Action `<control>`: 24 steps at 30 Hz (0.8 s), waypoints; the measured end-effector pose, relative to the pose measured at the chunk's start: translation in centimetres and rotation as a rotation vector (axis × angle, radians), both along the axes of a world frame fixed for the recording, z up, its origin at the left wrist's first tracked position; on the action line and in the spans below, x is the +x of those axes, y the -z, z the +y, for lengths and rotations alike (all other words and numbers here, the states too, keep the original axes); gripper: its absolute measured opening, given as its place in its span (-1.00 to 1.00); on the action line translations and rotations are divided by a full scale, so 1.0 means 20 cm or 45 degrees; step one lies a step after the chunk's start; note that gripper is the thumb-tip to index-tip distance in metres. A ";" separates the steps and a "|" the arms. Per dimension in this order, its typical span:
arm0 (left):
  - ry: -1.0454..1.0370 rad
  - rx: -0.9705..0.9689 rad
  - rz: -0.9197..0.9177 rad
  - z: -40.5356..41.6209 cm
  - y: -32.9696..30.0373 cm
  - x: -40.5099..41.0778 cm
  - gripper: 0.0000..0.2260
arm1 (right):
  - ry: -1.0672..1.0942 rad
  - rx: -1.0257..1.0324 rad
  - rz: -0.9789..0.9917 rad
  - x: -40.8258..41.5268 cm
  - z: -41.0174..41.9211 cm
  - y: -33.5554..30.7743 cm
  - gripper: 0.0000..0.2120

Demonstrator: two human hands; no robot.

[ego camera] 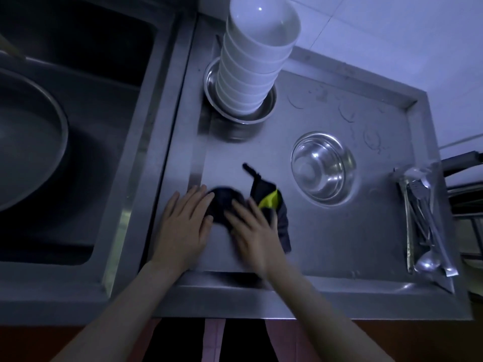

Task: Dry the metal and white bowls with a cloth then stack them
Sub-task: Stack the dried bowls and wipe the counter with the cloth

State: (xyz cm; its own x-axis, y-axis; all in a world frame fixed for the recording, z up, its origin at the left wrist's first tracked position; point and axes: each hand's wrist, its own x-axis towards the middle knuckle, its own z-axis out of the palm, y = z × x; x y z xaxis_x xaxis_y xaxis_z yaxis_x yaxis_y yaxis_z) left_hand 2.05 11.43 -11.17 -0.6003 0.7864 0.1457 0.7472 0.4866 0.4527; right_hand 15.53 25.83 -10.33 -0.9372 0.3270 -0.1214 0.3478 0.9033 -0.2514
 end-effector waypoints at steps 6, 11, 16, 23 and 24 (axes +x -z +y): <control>0.002 -0.020 -0.011 0.00 0.01 0.00 -0.57 | 0.681 -0.108 -0.004 -0.52 0.45 0.00 -0.57; 0.005 -0.042 -0.024 -0.01 0.00 0.00 -0.56 | 0.368 -0.281 0.040 -0.14 0.16 -0.09 -0.47; 0.012 -0.016 -0.083 0.00 0.00 -0.01 -0.57 | -0.156 -0.098 -0.131 0.32 -0.07 -0.13 -0.52; -0.020 -0.113 -0.094 0.01 -0.02 0.01 -0.56 | 0.653 0.007 -0.093 -0.28 0.39 -0.01 -0.52; -0.050 -0.120 -0.086 0.03 -0.02 0.03 -0.56 | 0.786 -0.101 -0.083 -0.32 0.45 -0.01 -0.51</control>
State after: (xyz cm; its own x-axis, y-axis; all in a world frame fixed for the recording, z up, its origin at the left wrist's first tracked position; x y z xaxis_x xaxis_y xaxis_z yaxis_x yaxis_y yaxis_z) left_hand 2.64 12.02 -10.70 -0.6370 0.7703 0.0301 0.6959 0.5578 0.4523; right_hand 9.17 34.75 -10.14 -0.5680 0.7935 -0.2182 0.8166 0.5103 -0.2699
